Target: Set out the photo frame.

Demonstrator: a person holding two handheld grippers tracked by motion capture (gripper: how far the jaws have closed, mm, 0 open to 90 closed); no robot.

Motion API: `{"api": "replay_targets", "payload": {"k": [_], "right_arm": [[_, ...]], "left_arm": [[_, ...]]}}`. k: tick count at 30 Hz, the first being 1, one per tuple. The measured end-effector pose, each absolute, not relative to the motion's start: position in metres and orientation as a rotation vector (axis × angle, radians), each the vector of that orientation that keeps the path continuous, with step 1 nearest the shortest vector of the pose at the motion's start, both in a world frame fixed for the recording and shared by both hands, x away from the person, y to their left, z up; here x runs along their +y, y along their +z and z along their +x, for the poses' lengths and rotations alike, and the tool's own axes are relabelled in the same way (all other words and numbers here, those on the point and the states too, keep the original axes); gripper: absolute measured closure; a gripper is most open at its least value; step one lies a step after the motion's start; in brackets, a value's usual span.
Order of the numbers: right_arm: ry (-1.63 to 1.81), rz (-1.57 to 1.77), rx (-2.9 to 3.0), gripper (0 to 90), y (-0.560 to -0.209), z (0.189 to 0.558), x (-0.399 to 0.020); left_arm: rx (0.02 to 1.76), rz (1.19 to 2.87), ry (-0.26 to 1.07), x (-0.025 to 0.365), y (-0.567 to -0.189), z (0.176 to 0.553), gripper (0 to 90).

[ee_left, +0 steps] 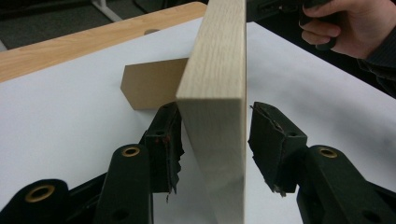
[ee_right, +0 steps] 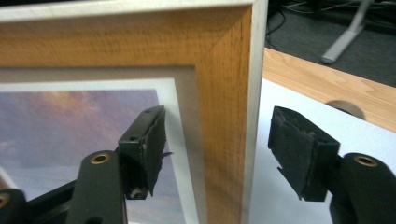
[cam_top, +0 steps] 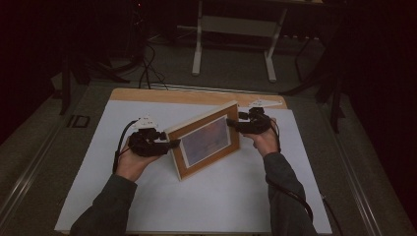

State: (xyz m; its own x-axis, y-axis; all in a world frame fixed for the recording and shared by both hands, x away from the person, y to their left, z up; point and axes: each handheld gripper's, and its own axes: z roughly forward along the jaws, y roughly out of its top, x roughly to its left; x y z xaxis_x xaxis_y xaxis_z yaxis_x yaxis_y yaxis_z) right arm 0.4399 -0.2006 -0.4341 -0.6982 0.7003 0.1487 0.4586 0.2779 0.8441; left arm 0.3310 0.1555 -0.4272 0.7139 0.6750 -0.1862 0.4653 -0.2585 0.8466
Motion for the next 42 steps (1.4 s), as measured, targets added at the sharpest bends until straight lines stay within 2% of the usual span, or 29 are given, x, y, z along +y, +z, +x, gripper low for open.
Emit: {"api": "replay_targets", "payload": {"k": [8,12,23,29,42], "right_arm": [[1.426,1.003,2.319,28.2,-0.43,0.444,-0.195],[1.432,1.015,2.322,28.1,-0.429,0.447,-0.191],[1.512,1.046,2.328,40.4,-0.43,0.451,-0.201],[1.518,1.069,2.313,52.2,-0.43,0.451,-0.209],[1.48,1.079,2.291,55.2,-0.429,0.446,-0.209]], "left_arm": [[0.912,1.898,0.268,0.155,-0.427,0.33,68.0],[0.92,1.892,0.264,0.156,-0.427,0.329,68.3],[0.936,1.883,0.259,0.158,-0.427,0.333,68.9],[0.933,1.881,0.253,0.16,-0.428,0.335,69.3],[0.948,1.881,0.274,0.158,-0.427,0.339,67.9]]}}
